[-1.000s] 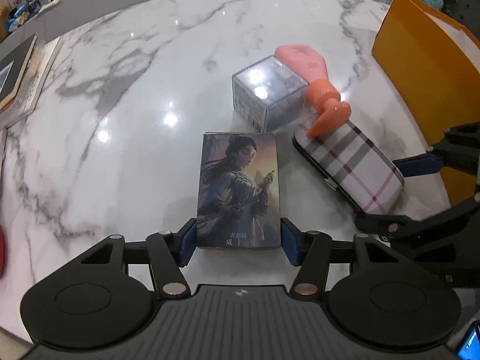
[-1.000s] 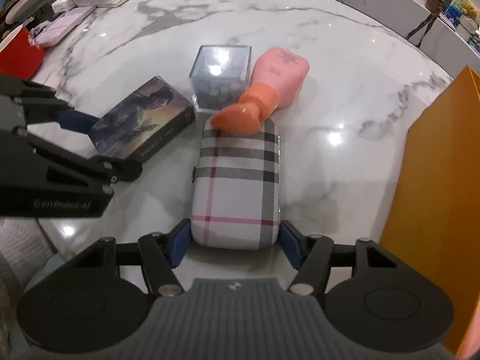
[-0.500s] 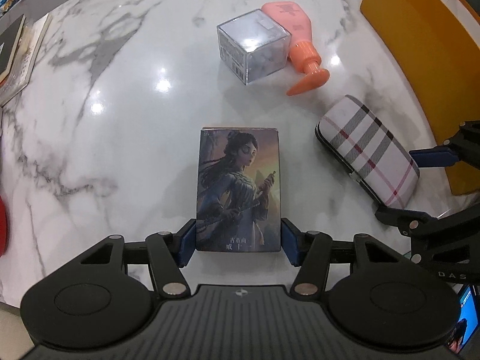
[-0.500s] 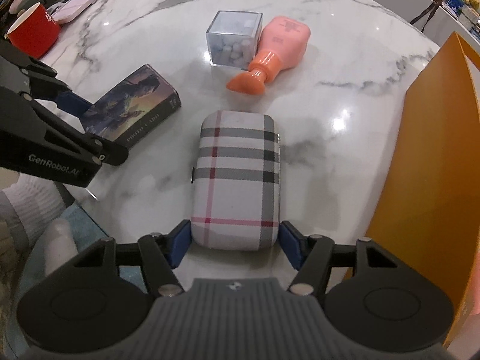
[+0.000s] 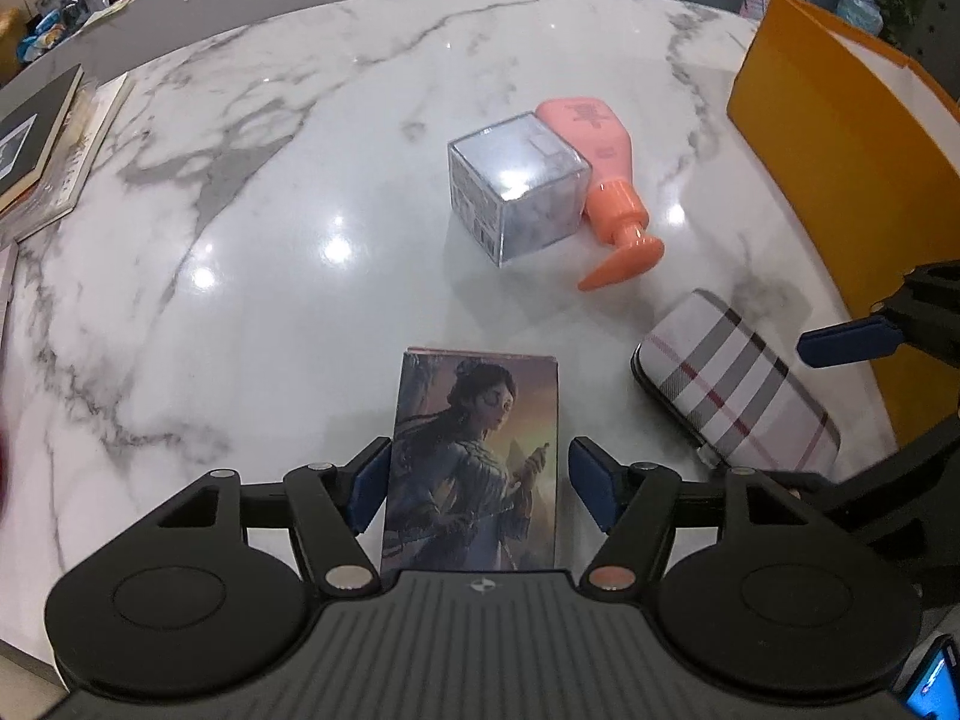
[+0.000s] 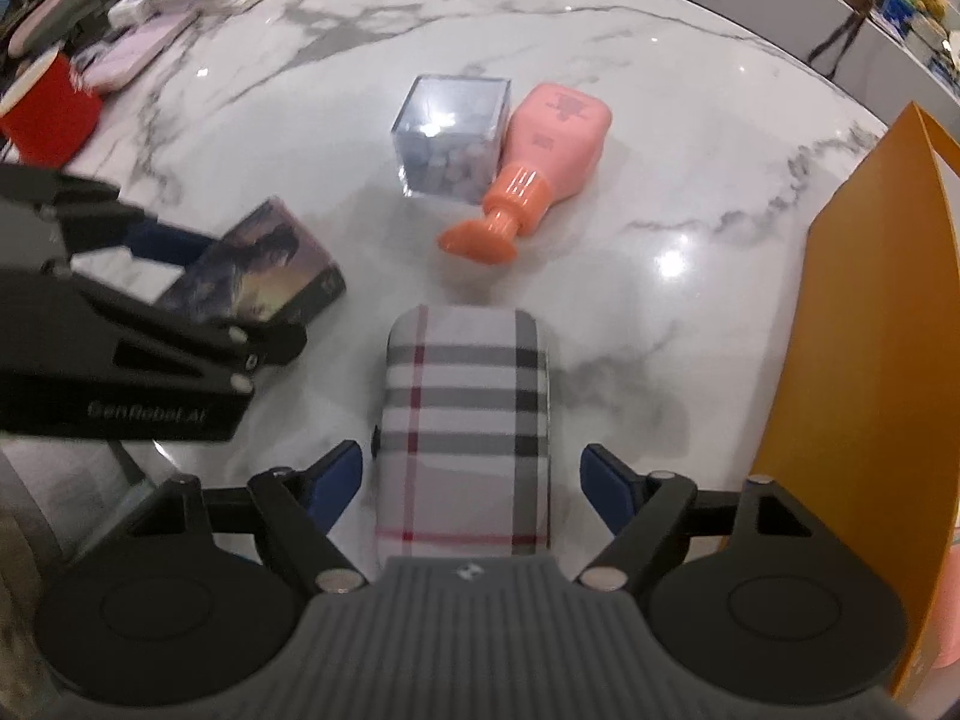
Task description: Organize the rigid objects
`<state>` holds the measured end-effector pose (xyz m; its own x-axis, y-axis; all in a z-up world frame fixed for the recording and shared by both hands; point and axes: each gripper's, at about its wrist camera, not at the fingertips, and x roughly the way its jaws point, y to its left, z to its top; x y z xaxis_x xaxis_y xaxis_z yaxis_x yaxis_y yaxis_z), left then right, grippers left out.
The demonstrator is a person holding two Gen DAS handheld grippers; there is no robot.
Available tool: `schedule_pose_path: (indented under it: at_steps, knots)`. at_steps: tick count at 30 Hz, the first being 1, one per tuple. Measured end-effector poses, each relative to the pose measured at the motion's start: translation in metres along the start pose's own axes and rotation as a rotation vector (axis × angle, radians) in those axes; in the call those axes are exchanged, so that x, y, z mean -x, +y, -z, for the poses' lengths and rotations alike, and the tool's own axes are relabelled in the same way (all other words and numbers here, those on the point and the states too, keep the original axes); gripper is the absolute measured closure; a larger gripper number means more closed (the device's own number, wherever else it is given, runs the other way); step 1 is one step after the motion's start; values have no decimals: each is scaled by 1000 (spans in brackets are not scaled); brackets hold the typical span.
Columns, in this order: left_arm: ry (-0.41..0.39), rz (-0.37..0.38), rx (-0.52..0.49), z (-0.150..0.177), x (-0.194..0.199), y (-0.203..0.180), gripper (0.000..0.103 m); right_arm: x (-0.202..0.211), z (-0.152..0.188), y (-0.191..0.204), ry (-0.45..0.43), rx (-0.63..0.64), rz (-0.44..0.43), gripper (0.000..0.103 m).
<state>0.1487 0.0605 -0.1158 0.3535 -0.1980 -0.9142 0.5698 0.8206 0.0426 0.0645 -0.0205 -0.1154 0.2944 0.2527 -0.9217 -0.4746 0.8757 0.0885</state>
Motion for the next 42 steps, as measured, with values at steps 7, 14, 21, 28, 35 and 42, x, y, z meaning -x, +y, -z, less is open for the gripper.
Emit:
schedule_pose_path:
  at_steps: [7,14,21,28,35,42]
  knots:
    - [1,-17,-8,0,-4,-2,25,-7,7,3,10,21,-2,28]
    - [8,3,-27,-1,-3,-3,38,-3,9,6,-5,20,-9,39]
    - [18,14,-50,2,-1,-5,38,0,14,7,-40,7,-19,39]
    - [-4,54,-55,-2,10,-7,38,14,13,6,-86,11,-34,40]
    - [-44,75,-42,-8,26,-8,38,33,13,3,-138,15,-36,40]
    - [-95,101,-31,-20,53,-17,38,66,7,-7,-226,19,19,103]
